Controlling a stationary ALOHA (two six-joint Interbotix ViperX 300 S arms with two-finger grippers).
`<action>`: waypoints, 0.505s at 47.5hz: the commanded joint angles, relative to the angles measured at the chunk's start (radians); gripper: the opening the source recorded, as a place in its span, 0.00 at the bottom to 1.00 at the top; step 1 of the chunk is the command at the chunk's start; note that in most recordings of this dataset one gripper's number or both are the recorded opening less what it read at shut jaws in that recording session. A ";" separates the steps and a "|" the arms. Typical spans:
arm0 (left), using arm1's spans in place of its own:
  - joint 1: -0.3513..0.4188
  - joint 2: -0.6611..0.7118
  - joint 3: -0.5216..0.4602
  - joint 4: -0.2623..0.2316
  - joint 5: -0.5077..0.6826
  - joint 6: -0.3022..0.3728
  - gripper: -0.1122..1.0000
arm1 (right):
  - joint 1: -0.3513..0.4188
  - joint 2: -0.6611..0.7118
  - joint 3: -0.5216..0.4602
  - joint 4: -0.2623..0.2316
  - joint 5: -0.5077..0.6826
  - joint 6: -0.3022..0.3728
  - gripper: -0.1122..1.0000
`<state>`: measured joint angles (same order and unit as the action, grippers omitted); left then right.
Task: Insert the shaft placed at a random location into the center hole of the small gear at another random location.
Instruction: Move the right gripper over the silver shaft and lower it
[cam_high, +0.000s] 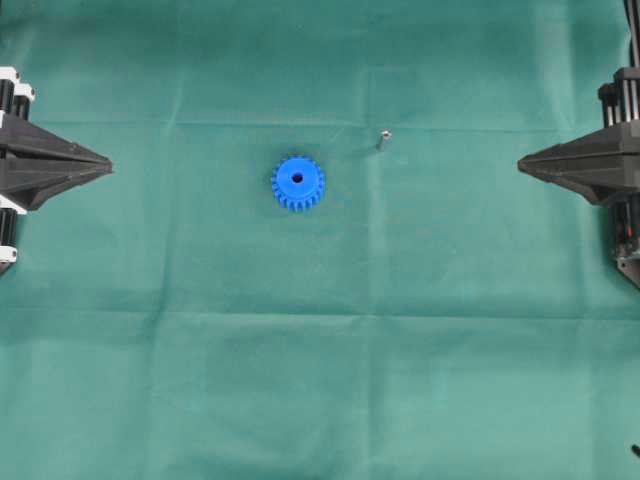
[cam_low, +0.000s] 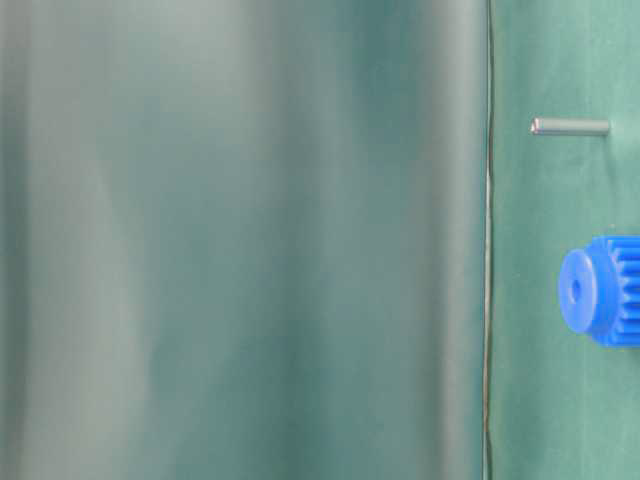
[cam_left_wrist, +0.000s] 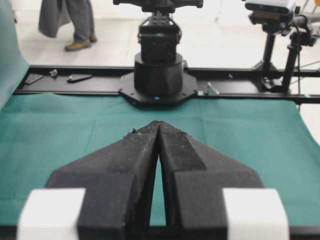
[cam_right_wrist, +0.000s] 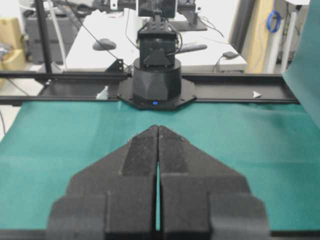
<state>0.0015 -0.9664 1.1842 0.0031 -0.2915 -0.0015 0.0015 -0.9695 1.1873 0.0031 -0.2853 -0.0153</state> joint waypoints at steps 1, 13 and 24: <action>-0.002 0.017 -0.031 0.011 -0.008 0.000 0.10 | -0.014 0.012 -0.035 -0.002 -0.017 0.009 0.11; -0.002 0.017 -0.032 0.011 -0.009 0.000 0.10 | -0.058 0.023 -0.034 0.000 -0.020 0.017 0.11; -0.002 0.018 -0.031 0.011 -0.009 0.000 0.10 | -0.130 0.123 -0.017 0.000 -0.063 0.015 0.11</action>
<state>0.0015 -0.9572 1.1781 0.0107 -0.2915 -0.0015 -0.1012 -0.8866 1.1812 0.0015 -0.3145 -0.0153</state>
